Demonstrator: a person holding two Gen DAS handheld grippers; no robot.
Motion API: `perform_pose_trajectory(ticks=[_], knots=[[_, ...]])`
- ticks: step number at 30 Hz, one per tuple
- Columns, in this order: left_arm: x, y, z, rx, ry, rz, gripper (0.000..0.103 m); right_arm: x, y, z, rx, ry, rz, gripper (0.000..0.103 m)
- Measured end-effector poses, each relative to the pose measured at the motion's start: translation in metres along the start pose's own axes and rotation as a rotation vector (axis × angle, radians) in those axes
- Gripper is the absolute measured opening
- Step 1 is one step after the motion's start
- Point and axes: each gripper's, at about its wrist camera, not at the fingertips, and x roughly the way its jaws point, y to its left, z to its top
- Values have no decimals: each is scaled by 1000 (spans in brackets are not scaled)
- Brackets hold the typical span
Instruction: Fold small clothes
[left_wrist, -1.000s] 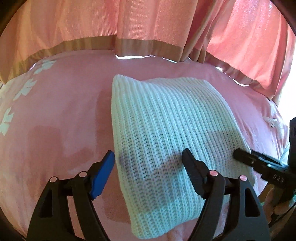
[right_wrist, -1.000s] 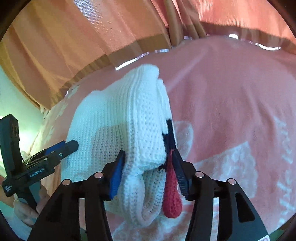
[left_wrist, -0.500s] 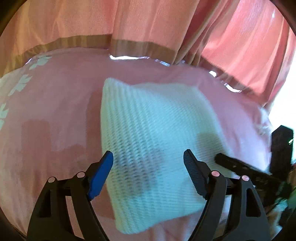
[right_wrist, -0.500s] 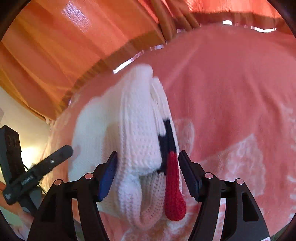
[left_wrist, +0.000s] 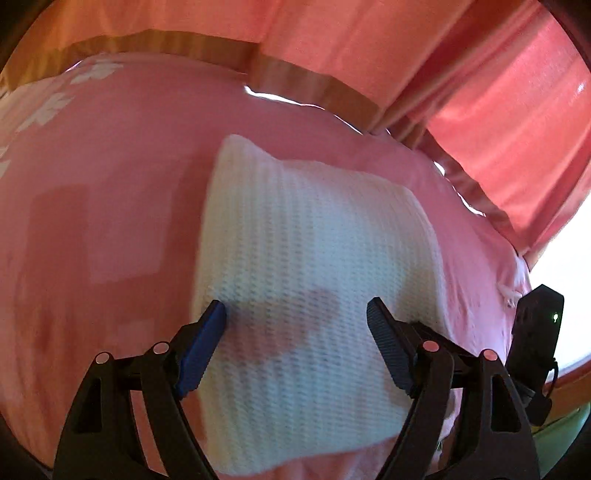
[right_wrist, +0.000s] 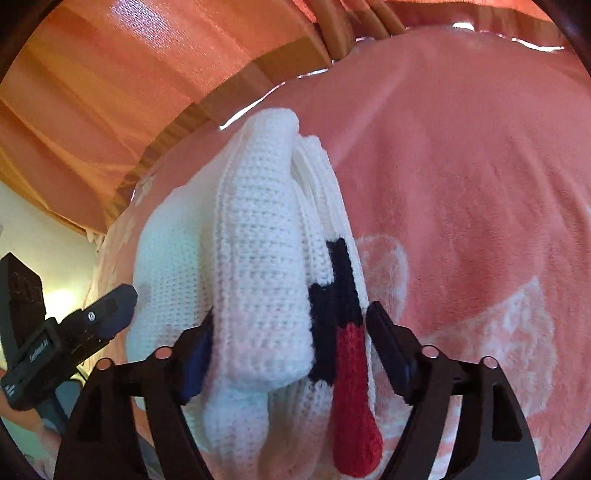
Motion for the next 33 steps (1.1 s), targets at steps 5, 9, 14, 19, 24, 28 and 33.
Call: perform_pose_trajectory(ticks=[5, 9, 14, 19, 24, 28, 33], knots=[[24, 15, -3, 35, -1, 18, 91, 12, -13, 1, 76, 19, 83, 88], [40, 34, -1, -43, 15, -58, 95, 16, -3, -1, 46, 10, 64, 76], [43, 34, 7, -37, 74, -130, 57, 10, 4, -2, 50, -14, 111, 44], [4, 13, 21, 45, 27, -151, 45, -32, 47, -3, -71, -155, 94, 40], [-73, -3, 50, 133, -110, -182, 46, -89, 103, 2, -193, -308, 143, 40], [-127, 2, 69, 209, -233, -143, 48, -102, 149, 10, -277, -371, 180, 41], [-110, 52, 89, 214, -269, -25, 68, -33, 170, 24, -301, -254, 212, 57]])
